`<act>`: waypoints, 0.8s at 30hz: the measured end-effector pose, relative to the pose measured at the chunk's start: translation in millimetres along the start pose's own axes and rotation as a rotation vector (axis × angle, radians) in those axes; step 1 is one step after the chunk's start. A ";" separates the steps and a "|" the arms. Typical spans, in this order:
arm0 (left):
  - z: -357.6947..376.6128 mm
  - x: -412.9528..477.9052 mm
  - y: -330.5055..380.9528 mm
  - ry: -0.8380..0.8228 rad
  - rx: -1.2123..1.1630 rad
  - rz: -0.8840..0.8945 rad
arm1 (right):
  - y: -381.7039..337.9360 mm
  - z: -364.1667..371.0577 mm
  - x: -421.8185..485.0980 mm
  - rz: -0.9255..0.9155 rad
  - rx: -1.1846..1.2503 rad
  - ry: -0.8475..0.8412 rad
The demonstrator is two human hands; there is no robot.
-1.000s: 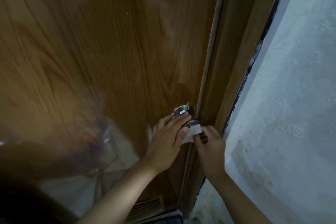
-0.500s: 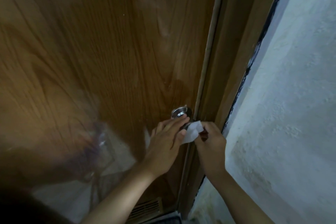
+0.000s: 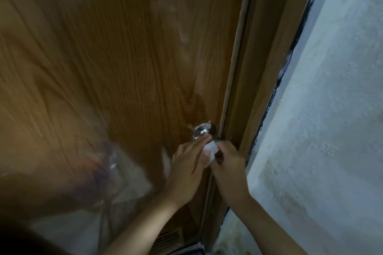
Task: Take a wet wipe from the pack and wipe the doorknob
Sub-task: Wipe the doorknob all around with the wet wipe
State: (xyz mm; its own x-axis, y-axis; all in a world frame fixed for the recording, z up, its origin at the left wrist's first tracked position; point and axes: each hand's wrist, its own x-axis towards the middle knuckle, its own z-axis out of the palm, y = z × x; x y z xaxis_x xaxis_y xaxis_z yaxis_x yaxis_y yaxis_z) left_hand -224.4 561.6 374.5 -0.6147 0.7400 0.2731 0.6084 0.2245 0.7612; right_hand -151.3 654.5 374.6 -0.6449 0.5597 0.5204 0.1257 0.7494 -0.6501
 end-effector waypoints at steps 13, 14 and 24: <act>2.3 -23.3 13.8 0.036 -0.441 -0.191 | -7.3 -28.5 -5.1 0.303 0.411 -0.157; 3.4 -23.0 15.3 0.048 -0.423 -0.184 | -9.7 -29.6 -4.4 0.299 0.425 -0.167; -7.5 -17.6 21.5 0.085 -0.639 -0.215 | -22.6 -35.2 -0.1 0.329 0.497 -0.165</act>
State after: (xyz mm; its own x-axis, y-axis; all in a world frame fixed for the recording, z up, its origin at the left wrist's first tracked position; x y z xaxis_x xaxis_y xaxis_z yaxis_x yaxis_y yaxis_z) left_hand -204.3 548.6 390.4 -0.7419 0.6626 0.1023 0.0684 -0.0769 0.9947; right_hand -127.5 650.0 408.7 -0.7453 0.6414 0.1821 -0.0031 0.2698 -0.9629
